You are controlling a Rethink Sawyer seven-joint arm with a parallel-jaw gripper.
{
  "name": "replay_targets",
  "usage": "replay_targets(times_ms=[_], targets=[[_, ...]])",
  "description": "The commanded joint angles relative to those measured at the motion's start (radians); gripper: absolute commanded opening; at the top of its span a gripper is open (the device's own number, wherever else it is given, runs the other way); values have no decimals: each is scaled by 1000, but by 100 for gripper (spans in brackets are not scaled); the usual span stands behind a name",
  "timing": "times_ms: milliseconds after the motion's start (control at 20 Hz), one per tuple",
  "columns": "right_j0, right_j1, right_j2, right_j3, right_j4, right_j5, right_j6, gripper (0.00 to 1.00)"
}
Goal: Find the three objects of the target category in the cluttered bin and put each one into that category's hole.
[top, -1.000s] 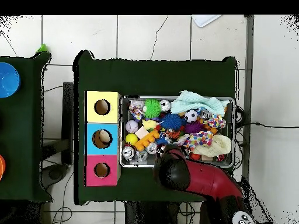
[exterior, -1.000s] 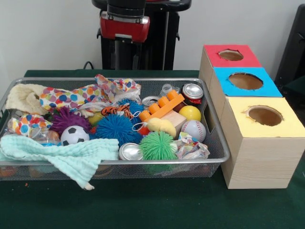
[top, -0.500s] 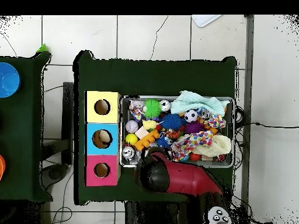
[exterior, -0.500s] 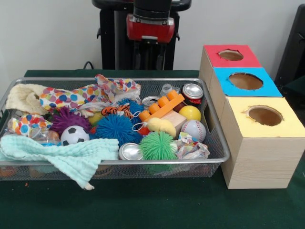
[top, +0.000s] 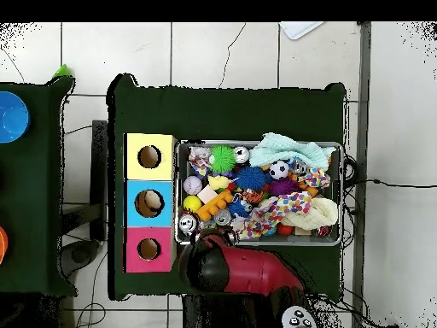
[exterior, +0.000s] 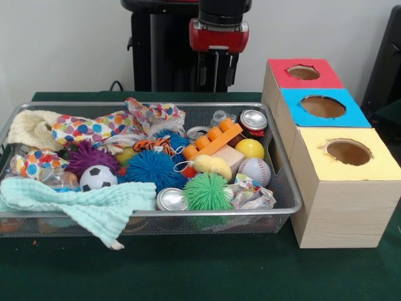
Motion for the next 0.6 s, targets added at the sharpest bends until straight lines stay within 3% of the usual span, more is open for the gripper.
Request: replay_targets(times_ms=[50,300,600], targets=[[-14,88,50,52,7,-13,157,100],[-33,136,50,33,-33,-18,109,100],[-69,138,109,44,-23,-81,114,100]])
